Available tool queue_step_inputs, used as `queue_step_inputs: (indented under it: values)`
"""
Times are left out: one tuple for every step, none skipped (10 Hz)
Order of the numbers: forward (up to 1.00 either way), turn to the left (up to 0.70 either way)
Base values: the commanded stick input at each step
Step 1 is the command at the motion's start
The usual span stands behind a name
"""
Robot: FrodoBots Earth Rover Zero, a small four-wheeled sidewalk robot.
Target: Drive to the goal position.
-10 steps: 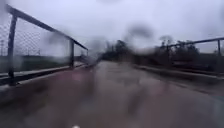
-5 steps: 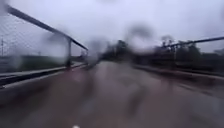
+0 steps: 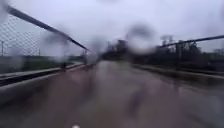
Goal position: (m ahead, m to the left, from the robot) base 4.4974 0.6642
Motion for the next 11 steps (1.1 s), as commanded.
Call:
queue_step_inputs:
  values:
    - [0.70,0.00]
    - [0.70,0.00]
    - [0.70,0.00]
    - [0.70,0.00]
    - [0.70,0.00]
    - [0.70,0.00]
    - [0.70,0.00]
    - [0.70,0.00]
    - [0.70,0.00]
    - [0.70,0.00]
    - [0.70,0.00]
